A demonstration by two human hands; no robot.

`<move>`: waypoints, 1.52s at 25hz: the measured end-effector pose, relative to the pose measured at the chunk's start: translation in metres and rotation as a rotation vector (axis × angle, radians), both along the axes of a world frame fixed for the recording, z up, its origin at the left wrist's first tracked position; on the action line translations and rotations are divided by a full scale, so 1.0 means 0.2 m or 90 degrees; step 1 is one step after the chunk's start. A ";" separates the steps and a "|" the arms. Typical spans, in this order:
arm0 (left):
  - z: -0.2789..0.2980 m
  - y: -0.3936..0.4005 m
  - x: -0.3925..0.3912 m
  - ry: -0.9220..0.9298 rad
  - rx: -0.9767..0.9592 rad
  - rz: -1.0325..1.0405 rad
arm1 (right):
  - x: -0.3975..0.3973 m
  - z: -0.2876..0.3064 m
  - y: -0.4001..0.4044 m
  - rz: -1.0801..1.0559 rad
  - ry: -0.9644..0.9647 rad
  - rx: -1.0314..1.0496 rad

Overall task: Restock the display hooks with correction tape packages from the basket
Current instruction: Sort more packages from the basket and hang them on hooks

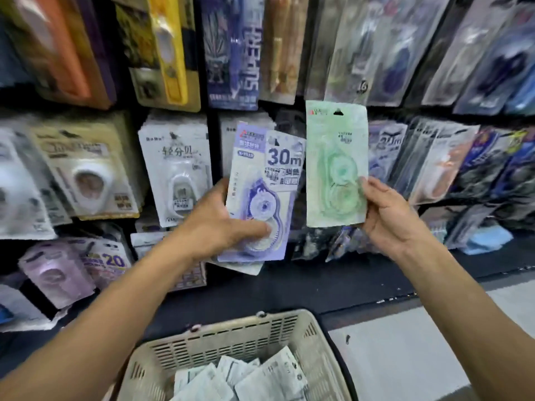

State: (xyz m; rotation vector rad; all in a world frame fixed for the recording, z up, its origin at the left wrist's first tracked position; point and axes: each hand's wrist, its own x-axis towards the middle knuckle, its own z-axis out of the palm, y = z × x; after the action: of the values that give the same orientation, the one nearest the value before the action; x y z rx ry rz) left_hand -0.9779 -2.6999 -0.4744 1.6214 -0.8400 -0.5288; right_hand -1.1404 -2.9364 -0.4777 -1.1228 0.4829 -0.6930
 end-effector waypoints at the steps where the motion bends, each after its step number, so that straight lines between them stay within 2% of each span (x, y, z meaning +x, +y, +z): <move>1: 0.06 0.00 0.00 0.001 -0.012 0.002 | -0.04 0.03 -0.05 -0.047 0.022 -0.009; 6: 0.08 0.05 -0.08 0.088 -0.087 0.041 | -0.23 0.08 -0.21 -0.272 0.116 0.049; 10: 0.03 0.03 -0.09 0.123 -0.079 0.038 | -0.23 0.11 -0.24 -0.437 0.173 -0.037; 14: 0.02 0.01 -0.10 0.162 -0.091 0.001 | -0.18 0.11 -0.24 -0.430 0.185 -0.020; 16: 0.01 0.00 -0.10 0.168 -0.102 -0.012 | -0.19 0.08 -0.16 -0.463 0.390 -0.222; 17: 0.00 -0.02 -0.11 0.165 -0.101 -0.013 | -0.19 0.07 -0.07 -0.459 0.439 -0.352; 18: 0.00 -0.04 -0.12 0.165 -0.102 -0.011 | -0.17 0.06 0.04 -0.385 0.397 -0.441; 20: 0.00 -0.07 -0.14 0.168 -0.106 -0.012 | -0.10 0.07 0.29 -0.079 0.200 -0.377; 21: -0.01 -0.08 -0.15 0.169 -0.111 -0.018 | -0.07 0.07 0.38 0.036 0.162 -0.350; 23: -0.02 -0.10 -0.16 0.197 -0.126 -0.050 | -0.01 0.07 0.44 0.092 0.113 -0.343; 26: -0.02 -0.08 -0.13 0.284 -0.133 -0.107 | -0.01 0.09 0.37 0.034 0.039 -0.179; 29: -0.01 -0.08 -0.12 0.293 -0.130 -0.081 | -0.03 0.09 0.26 -0.060 -0.004 -0.060; 34: 0.00 -0.08 -0.07 0.287 -0.178 -0.006 | -0.17 0.11 -0.02 -0.380 0.064 -0.080; 38: 0.00 -0.08 -0.07 0.282 -0.174 0.004 | -0.25 0.07 -0.18 -0.413 0.154 -0.118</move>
State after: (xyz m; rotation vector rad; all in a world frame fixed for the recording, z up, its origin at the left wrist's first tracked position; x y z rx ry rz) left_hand -0.9918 -2.7168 -0.4749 1.1952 -0.5453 -0.7044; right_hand -1.1905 -2.9716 -0.4646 -1.2360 1.0303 -1.1885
